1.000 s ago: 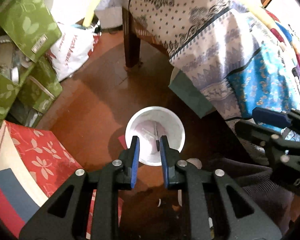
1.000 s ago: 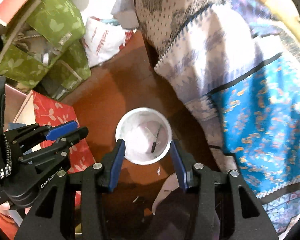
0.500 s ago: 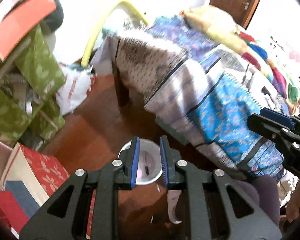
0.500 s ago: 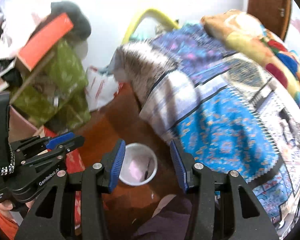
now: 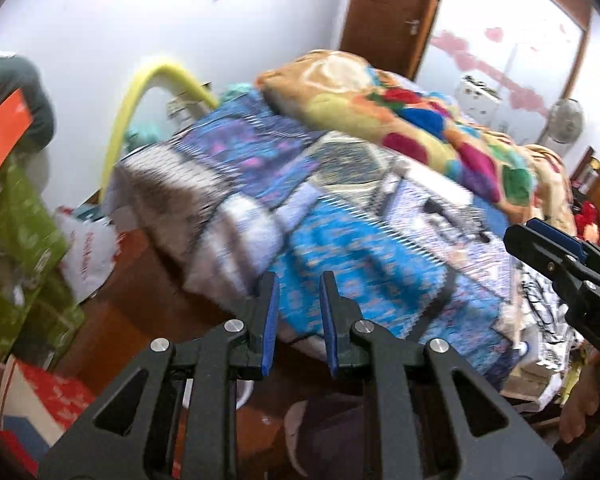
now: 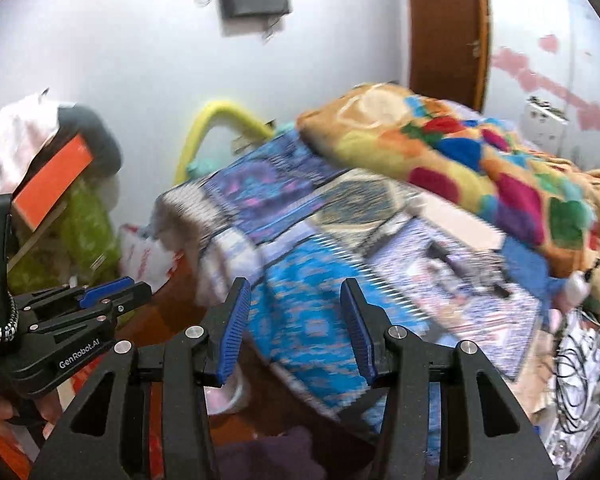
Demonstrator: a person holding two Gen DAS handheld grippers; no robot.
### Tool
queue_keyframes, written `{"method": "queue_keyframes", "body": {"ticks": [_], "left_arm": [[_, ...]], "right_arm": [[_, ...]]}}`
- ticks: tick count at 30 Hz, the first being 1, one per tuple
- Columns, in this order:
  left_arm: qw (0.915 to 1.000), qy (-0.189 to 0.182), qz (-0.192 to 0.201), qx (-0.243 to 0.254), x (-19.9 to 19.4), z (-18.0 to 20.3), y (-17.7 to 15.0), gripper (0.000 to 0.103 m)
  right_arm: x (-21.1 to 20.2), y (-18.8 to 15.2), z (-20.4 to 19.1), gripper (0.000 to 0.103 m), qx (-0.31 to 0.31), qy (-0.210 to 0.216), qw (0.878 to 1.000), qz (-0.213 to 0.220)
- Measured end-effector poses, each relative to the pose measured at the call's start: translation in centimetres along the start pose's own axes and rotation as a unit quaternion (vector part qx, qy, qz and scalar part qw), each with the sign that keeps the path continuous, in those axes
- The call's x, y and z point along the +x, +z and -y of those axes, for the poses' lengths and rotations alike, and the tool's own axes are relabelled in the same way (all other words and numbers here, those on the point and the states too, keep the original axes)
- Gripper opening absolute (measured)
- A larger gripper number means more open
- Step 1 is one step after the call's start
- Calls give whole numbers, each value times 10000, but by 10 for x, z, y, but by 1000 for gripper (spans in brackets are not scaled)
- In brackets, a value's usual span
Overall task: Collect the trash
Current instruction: 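Move both tools back toward the bed, then grasp the clear plastic bag with the left tool while the right tool grasps a white wrapper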
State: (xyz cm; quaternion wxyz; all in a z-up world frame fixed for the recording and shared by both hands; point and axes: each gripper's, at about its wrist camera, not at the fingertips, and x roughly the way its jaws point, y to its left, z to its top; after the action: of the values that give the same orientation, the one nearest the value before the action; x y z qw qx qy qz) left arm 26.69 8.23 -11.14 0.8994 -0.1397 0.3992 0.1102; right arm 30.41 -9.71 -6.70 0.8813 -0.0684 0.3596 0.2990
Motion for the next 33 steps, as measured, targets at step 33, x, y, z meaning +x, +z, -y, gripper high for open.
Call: {"method": "queue_keyframes", "body": {"ticks": [33], "left_arm": [[9859,-1110,-634,1080,165,221,37,39]], "right_arm": [[30,-15,223,61,294,-824,9960,-202]]}}
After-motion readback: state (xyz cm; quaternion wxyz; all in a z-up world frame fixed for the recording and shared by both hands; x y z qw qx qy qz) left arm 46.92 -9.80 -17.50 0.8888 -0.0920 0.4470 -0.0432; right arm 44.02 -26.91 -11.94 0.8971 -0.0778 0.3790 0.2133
